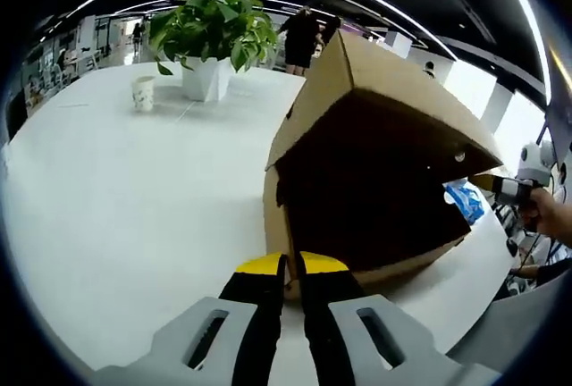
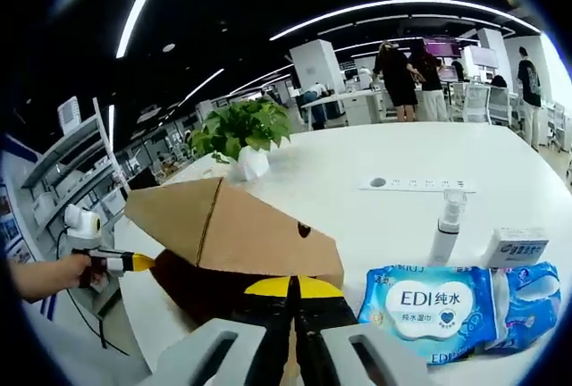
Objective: Operate the shoe box by opening the lid, removing the specified soft item, and placing it in the target area until the item is outside and the box remains undamaged.
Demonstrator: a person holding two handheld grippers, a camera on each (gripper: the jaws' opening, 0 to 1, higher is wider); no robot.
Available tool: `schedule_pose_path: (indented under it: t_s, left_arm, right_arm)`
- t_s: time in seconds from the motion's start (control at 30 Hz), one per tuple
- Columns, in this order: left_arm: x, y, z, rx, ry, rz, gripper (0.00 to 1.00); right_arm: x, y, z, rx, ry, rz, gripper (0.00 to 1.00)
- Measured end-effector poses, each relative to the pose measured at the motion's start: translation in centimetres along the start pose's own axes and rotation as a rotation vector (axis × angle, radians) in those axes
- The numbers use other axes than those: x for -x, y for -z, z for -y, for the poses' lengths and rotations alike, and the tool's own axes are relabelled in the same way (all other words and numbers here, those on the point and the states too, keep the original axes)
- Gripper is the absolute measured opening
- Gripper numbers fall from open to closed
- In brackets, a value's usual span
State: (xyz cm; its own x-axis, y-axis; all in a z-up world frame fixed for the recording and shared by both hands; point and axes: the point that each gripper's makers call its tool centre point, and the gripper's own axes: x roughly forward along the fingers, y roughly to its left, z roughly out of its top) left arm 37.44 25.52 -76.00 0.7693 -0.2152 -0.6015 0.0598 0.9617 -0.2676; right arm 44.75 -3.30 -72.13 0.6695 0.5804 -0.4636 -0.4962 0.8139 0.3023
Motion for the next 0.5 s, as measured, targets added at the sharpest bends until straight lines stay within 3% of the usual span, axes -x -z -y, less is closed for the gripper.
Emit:
schedule_pose_path:
  t_s: [0.27,0.5]
  left_arm:
    - [0.6,-1.9,0.5,-0.033,0.009,0.063,0.00]
    - [0.8,-2.2,0.9,-0.066,0.022,0.077,0.00]
  right_arm:
    - [0.0,0.7,-0.4,0.033,-0.015,-0.011,0.00]
    - [0.0,1.1,-0.8,0.060,-0.024,-0.017,0.00]
